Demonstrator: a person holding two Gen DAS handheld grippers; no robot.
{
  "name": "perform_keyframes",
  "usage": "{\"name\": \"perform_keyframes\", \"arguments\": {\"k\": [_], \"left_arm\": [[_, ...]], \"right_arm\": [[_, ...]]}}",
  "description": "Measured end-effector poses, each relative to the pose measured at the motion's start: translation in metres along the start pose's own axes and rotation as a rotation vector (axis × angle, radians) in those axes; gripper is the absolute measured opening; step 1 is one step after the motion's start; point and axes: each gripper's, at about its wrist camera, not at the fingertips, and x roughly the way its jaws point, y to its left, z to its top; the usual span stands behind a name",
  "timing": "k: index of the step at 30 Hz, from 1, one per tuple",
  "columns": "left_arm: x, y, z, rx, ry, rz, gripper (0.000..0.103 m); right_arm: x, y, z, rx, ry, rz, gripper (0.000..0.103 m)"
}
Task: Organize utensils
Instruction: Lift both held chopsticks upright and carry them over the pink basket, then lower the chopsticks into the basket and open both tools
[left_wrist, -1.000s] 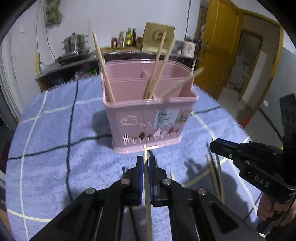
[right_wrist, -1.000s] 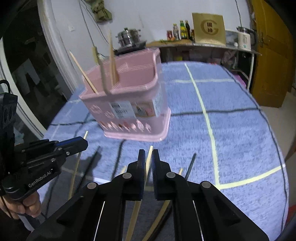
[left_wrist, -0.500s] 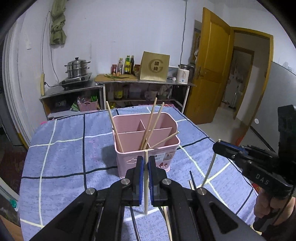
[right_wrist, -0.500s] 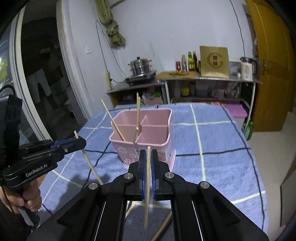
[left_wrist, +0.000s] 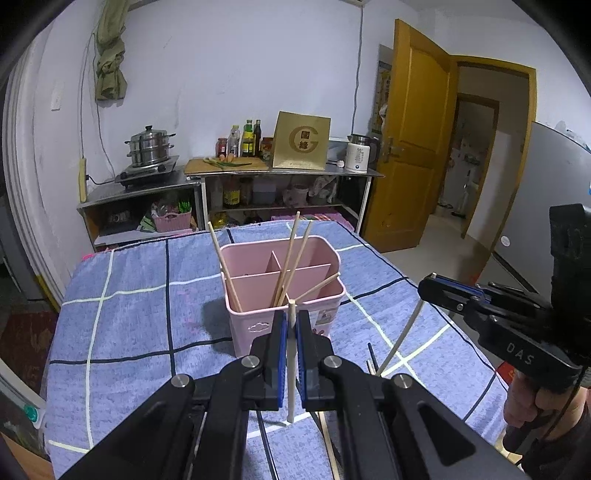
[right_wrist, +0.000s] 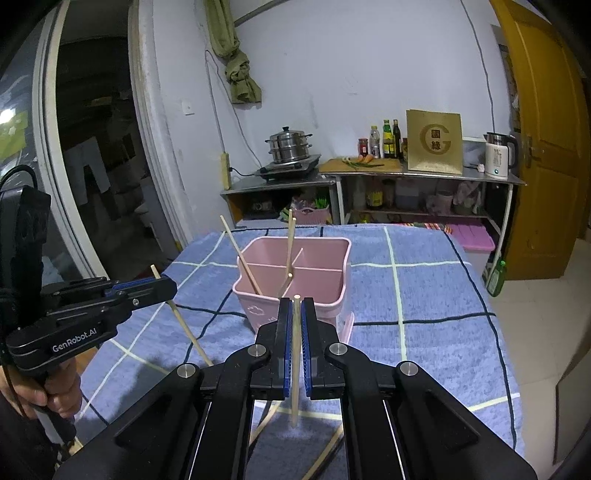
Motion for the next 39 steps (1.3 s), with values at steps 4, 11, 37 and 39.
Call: {"name": "perform_keyframes", "arguments": {"k": [4, 11, 37, 39], "left_arm": [[-0.005, 0.001, 0.007, 0.002, -0.008, 0.004, 0.005], [-0.021, 0.01, 0.032, -0.005, -0.055, 0.017, 0.005], [0.012, 0.056, 0.114, -0.06, -0.158, 0.054, 0.005], [0.02, 0.059, 0.114, -0.065, -0.154, 0.052, 0.005]], "right_arm": [[-0.003, 0.002, 0.007, -0.008, -0.014, 0.016, 0.004], [-0.007, 0.011, 0.031, -0.034, -0.069, 0.045, 0.004], [0.039, 0.015, 0.1, -0.019, -0.199, 0.086, 0.004], [0.045, 0.014, 0.098, -0.019, -0.194, 0.082, 0.004]]}}
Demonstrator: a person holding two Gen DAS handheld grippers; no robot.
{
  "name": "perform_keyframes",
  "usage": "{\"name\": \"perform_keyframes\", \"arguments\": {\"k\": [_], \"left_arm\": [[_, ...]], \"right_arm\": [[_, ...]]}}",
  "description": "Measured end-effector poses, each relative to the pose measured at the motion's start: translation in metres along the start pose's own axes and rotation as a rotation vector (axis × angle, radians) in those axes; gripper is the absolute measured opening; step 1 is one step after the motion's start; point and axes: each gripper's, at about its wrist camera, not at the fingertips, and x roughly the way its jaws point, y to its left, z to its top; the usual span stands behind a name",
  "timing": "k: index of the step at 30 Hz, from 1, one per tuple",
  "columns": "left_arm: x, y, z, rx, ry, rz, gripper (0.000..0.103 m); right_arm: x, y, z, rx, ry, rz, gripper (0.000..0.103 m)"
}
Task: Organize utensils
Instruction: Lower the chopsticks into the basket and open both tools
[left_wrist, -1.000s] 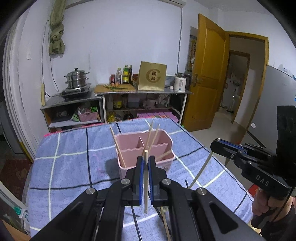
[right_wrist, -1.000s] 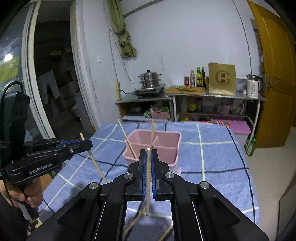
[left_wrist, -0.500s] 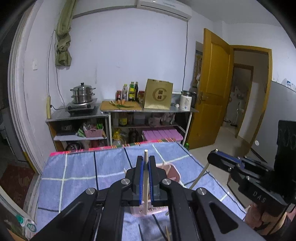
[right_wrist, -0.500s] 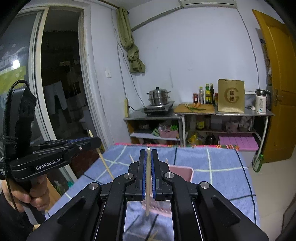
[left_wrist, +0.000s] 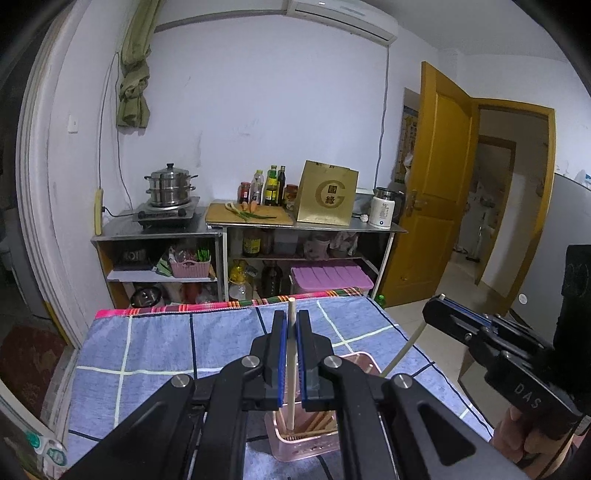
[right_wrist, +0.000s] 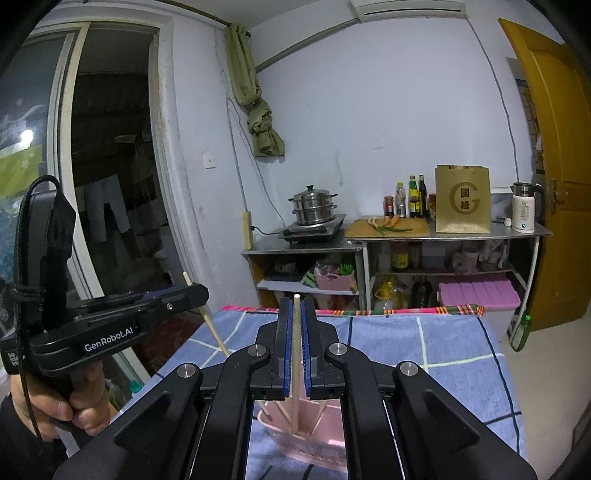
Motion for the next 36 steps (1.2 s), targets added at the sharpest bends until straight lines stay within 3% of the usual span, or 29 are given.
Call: {"name": "perform_keyframes", "arguments": {"k": [24, 36], "left_arm": [[0.045, 0.014, -0.068, -0.04, 0.113, -0.013, 0.005], [0.047, 0.014, -0.078, -0.051, 0.138, -0.008, 0.005]], "right_arm": [[0.027, -0.013, -0.056, 0.025, 0.12, -0.014, 0.004], [0.029, -0.014, -0.065, 0.031, 0.173, 0.004, 0.007]]}}
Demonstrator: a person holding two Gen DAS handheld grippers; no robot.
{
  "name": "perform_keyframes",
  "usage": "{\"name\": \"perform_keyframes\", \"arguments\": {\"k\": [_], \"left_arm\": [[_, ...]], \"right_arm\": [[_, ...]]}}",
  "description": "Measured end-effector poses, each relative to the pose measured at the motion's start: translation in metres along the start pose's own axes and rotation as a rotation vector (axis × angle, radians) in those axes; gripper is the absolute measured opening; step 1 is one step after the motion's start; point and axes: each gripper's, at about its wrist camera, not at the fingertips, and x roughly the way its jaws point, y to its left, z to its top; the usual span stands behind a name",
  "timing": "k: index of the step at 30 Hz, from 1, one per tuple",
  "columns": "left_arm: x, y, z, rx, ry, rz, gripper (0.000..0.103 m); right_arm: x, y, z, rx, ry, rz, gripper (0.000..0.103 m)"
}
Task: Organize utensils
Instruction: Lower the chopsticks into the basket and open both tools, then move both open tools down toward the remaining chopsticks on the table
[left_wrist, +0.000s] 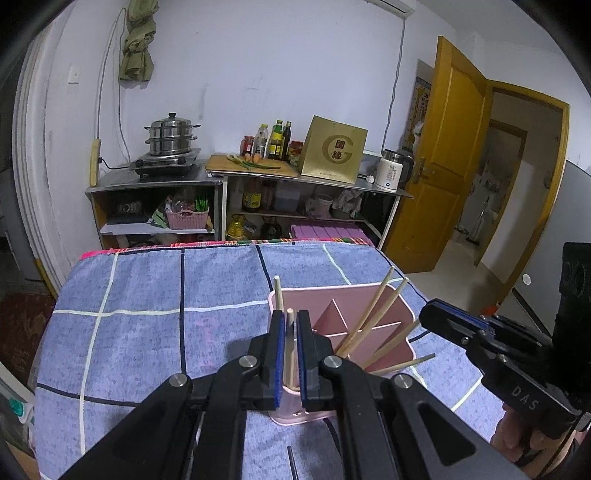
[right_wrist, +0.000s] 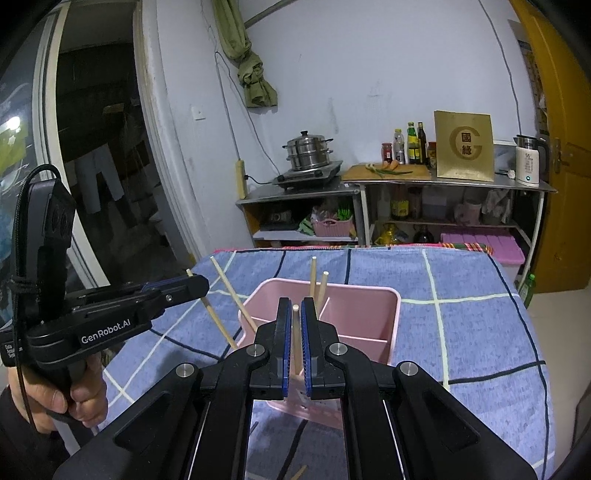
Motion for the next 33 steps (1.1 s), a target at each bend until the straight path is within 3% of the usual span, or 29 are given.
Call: {"name": "perform_keyframes", "arguments": {"k": [3, 13, 17, 24, 33], "left_arm": [[-0.007, -0.001, -0.004, 0.003, -0.006, 0.003, 0.006], [-0.059, -0.008, -0.022, 0.013, -0.085, 0.01, 0.021], [-0.083, -0.012, -0.036, 0.012, -0.117, 0.0, 0.028], [-0.101, -0.024, -0.075, 0.006, -0.115, -0.046, 0.03], [-0.072, -0.041, -0.128, -0.004, 0.008, -0.089, 0.03]], "right_arm": [[-0.007, -0.001, 0.0, 0.006, -0.01, 0.006, 0.012], [-0.071, -0.002, -0.014, 0.01, -0.091, 0.009, 0.016], [-0.091, -0.01, -0.031, 0.033, -0.093, 0.003, 0.026], [-0.091, -0.032, -0.075, 0.084, -0.006, -0.047, 0.026], [-0.059, -0.048, -0.125, 0.123, 0.149, -0.075, 0.026]]}}
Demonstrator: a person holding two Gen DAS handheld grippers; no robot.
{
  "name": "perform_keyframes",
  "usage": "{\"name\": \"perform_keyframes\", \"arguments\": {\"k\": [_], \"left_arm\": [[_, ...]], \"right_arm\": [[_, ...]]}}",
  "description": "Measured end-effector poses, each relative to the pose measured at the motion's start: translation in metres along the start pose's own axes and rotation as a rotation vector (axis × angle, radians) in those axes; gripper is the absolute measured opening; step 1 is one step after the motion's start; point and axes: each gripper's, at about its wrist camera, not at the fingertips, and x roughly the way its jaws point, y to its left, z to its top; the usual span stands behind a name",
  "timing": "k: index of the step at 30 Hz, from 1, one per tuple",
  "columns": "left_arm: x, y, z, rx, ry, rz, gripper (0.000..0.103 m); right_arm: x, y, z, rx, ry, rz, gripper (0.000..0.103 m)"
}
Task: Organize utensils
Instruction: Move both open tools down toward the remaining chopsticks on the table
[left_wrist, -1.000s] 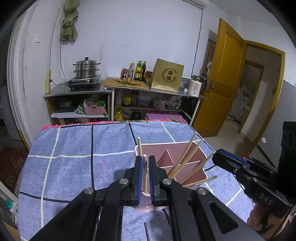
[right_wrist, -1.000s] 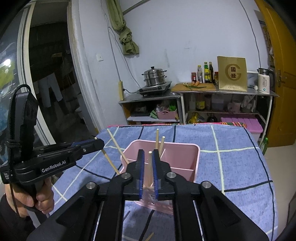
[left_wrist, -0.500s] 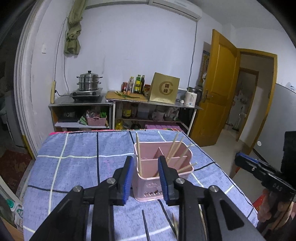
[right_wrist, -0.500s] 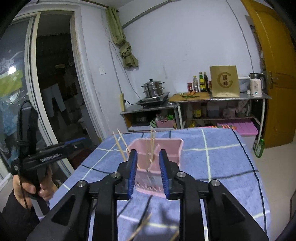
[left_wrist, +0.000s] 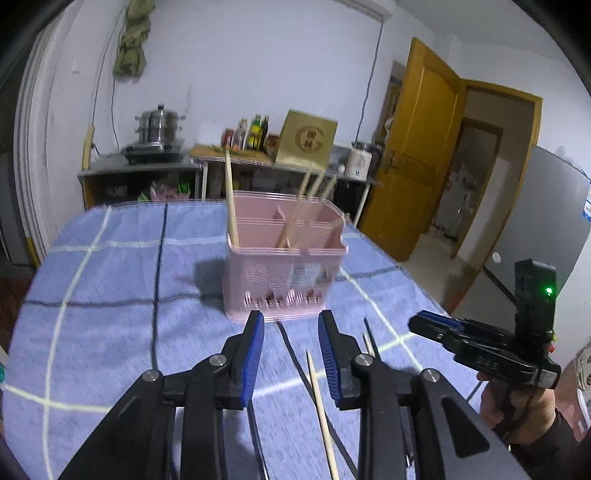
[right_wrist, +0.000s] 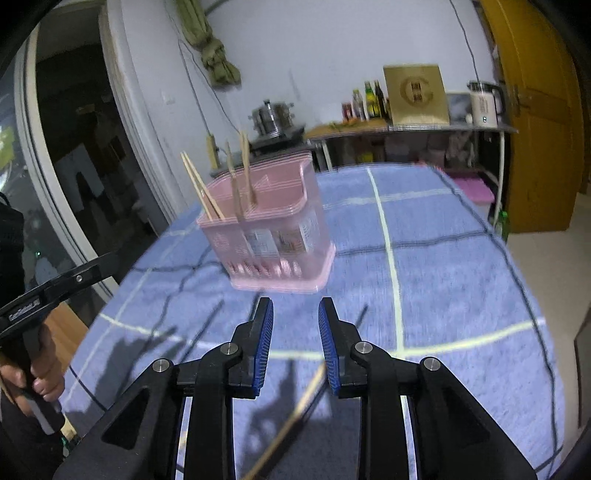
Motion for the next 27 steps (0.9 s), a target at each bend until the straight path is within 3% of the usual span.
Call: {"name": "perform_keyframes", "arguments": {"k": [11, 27], "left_arm": [[0.048, -0.007, -0.033, 0.009, 0.136, 0.0, 0.03], [0.088, -0.011, -0.043, 0.015, 0.247, 0.012, 0.03]], "right_arm": [[0.042, -0.013, -0.025, 0.026, 0.143, -0.04, 0.026], [0.06, -0.013, -0.02, 0.011, 0.185, -0.072, 0.026]]}}
